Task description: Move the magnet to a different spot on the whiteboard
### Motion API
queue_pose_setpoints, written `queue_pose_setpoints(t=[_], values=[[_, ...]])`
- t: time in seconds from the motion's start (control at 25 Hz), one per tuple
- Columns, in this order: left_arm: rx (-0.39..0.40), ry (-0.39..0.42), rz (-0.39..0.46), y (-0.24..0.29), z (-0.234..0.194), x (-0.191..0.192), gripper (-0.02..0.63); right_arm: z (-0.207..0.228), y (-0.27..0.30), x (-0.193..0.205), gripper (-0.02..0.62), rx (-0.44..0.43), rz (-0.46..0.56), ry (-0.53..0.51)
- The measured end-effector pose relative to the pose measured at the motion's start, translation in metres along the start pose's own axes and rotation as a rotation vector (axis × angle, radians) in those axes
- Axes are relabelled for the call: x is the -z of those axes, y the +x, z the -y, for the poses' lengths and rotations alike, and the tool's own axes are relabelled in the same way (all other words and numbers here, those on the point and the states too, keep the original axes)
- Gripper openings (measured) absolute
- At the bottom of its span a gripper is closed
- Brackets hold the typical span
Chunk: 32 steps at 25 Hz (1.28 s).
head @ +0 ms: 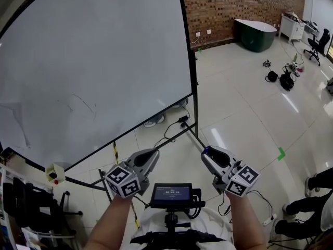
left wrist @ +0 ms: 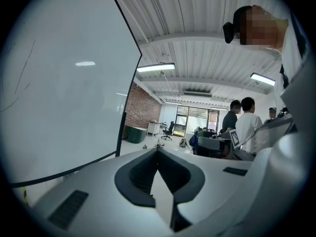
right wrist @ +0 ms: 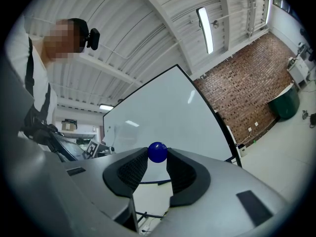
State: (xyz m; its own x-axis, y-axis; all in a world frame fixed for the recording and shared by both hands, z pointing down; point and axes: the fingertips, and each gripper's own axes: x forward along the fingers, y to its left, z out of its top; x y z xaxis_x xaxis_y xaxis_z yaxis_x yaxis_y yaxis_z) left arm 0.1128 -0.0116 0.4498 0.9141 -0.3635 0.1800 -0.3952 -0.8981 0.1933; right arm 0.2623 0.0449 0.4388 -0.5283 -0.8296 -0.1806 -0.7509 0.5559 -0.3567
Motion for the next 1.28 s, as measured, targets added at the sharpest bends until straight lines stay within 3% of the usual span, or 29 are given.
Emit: queue_pose_setpoints(t=[0.36,0.6,1.28], values=[[-0.064,0.018,0.010,-0.022,-0.017,-0.007,0.008,-0.008,0.030,0.009,0.140,-0.063,-0.058,-0.011],[-0.117,-0.025,0.023,-0.042,-0.049,-0.005,0.008,-0.011,0.069,0.027,0.140,-0.104,-0.103,0.021],[-0.126,-0.038,0.073,-0.009,-0.151,-0.034,0.008,0.050,0.184,0.007,0.140,-0.076,-0.157,-0.069]])
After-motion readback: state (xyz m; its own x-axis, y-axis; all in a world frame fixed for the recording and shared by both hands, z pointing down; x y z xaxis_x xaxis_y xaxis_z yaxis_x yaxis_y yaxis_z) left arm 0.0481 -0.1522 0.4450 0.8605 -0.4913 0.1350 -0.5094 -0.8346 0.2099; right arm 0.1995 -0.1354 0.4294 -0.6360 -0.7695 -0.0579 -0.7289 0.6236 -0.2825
